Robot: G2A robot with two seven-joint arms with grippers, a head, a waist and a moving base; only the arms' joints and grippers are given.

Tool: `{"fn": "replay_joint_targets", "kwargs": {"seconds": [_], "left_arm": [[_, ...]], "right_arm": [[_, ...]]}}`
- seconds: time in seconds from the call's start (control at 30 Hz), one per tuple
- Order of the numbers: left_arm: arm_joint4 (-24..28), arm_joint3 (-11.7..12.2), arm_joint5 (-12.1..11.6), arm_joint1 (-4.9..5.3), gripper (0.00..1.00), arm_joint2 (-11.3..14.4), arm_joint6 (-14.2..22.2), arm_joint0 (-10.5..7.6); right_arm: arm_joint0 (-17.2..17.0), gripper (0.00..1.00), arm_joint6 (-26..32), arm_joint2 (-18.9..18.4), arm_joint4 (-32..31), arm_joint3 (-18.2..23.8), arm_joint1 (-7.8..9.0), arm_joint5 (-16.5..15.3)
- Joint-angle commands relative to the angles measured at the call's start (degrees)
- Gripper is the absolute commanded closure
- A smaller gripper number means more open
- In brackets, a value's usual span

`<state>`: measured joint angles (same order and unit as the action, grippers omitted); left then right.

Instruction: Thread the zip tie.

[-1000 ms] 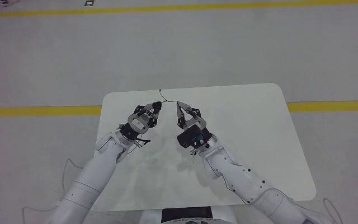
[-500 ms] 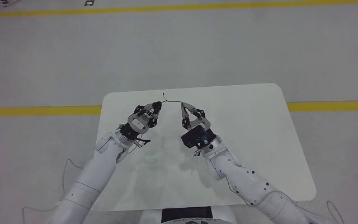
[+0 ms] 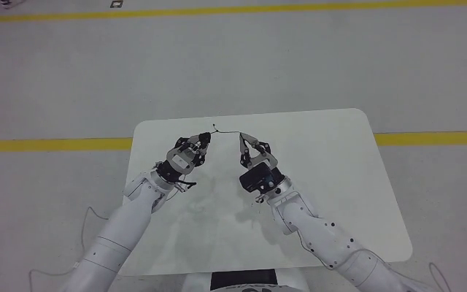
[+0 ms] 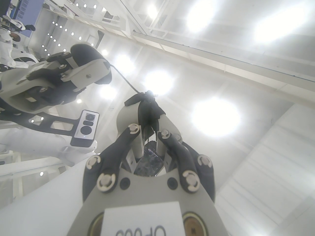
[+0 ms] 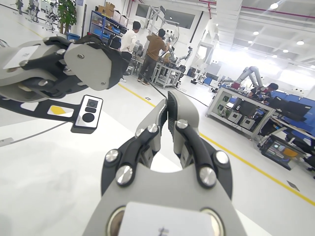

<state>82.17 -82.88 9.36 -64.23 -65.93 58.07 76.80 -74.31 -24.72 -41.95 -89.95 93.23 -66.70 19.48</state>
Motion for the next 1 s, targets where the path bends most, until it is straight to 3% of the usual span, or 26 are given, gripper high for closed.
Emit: {"fn": "replay_joint_targets", "kwargs": {"seconds": [0.0,0.97], "left_arm": [[0.0,0.0,0.0,0.0,1.0,0.0,0.0,0.0],[0.0,0.0,0.0,0.0,1.0,0.0,0.0,0.0]], "right_arm": [[-0.12,1.0,0.24,-0.13,0.0,0.08,0.13,0.0],[-0.72,1.0,1.94,-0.51,0.0,1.57,2.66,0.0]]}}
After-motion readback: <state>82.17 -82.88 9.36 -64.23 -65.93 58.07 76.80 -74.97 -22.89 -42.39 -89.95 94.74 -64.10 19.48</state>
